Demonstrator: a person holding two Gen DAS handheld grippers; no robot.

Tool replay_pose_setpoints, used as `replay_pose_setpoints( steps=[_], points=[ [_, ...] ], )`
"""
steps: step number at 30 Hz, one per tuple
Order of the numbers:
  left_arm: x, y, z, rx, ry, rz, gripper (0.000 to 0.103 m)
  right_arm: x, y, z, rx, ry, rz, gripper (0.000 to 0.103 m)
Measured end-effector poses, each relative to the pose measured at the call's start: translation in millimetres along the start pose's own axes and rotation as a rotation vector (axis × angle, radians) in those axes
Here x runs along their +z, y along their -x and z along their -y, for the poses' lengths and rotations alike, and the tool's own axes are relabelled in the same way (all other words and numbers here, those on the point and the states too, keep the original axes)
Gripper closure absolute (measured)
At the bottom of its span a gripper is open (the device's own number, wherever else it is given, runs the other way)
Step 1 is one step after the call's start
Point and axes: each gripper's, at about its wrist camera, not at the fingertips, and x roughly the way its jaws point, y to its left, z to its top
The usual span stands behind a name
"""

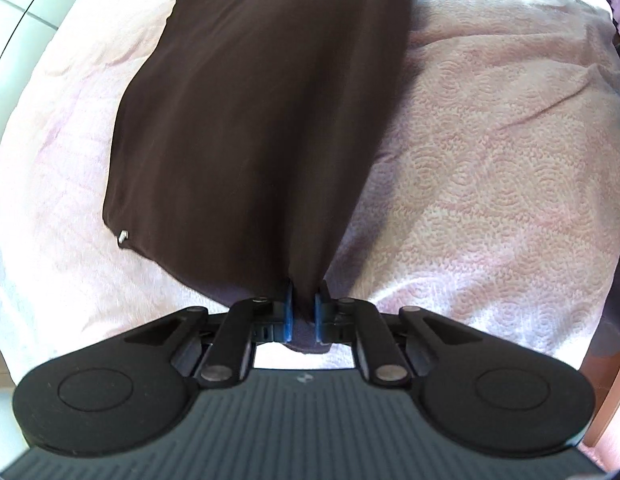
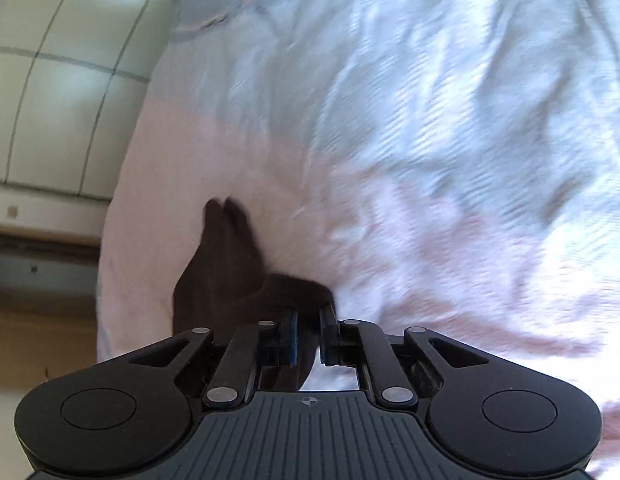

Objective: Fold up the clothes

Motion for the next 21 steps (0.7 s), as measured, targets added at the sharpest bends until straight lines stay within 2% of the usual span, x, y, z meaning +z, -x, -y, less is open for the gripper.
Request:
replay_pose_setpoints(
  steps=[1, 2, 4, 5, 6, 7, 11, 12, 13, 14, 15, 21],
  points=[
    [-1, 0, -1, 0.000, 0.007, -0.001, 0.095, 0, 4, 0, -0.001, -0.002, 0.011, 0.095],
    [0, -1, -2, -0.002, 0.012, -0.004, 0.095, 0, 8, -1, -0.001, -0.004, 0.020, 0.090],
    [2, -3, -3, -0.007, 0.019, -0.011, 0.095, -4, 10, -4, 0.028, -0.013, 0.004, 0.074],
    [3, -5, -3, -0.010, 0.018, -0.014, 0.095, -8, 9, -3, 0.057, -0.040, -0.010, 0.051],
    [4, -7, -3, -0.014, 0.018, -0.018, 0.095, -13, 4, -2, 0.079, -0.068, -0.026, 0.034],
    [5, -9, -3, -0.018, 0.014, -0.021, 0.095, -18, -1, -1, 0.084, -0.087, -0.044, 0.033],
    [9, -14, -3, -0.038, 0.006, -0.033, 0.095, -21, -32, 5, 0.109, -0.126, -0.088, 0.034],
    [10, -14, -5, -0.043, 0.008, -0.036, 0.095, -17, -37, 6, 0.124, -0.126, -0.085, 0.068],
    [11, -12, -6, -0.045, 0.009, -0.038, 0.095, -9, -31, 3, 0.124, -0.103, -0.051, 0.085],
    [12, -10, -4, -0.047, 0.010, -0.039, 0.095, -1, -25, 0, 0.124, -0.081, -0.018, 0.095],
    [12, -7, -2, -0.048, 0.010, -0.041, 0.095, 6, -20, -3, 0.121, -0.058, 0.012, 0.095],
    [14, 4, 4, -0.055, 0.032, -0.059, 0.095, 7, -10, -20, -0.086, 0.086, -0.013, 0.093]
  ],
)
